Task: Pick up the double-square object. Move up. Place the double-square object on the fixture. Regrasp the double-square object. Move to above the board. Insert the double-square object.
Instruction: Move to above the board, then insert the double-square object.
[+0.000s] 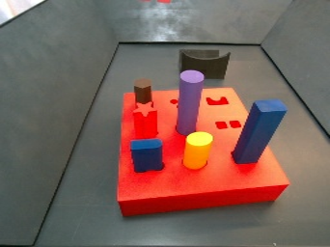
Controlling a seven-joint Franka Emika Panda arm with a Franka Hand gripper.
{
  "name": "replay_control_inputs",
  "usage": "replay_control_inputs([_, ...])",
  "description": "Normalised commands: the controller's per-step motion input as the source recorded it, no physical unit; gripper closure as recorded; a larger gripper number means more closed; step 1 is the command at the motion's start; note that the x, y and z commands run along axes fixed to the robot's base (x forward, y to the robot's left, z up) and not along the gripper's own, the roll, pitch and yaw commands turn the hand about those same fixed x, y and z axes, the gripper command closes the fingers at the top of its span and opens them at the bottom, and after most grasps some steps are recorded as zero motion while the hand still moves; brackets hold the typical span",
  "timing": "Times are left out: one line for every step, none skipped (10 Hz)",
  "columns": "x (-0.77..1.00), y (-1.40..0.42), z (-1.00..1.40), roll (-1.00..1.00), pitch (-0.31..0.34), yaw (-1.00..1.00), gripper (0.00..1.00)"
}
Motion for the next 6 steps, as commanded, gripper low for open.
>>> replay_control_inputs([-0.05, 0.0, 0.0, -0.23, -0.041, -0.02, 1.0])
replay_control_inputs([0.0, 0.0, -0.02, 0.0, 0.0, 0.0, 1.0])
replay_control_inputs([0.0, 0.0, 0.0, 0.0, -0.004, 0.0, 1.0])
replay_control_inputs([0.0, -0.06, -0.03, 0.0, -0.03, 0.0, 1.0])
replay_control_inputs([0.0, -0.04, 0.0, 0.02, -0.001, 0.0, 1.0])
replay_control_inputs([0.38, -0.05, -0.05, 0.06, 0.0, 0.0, 1.0])
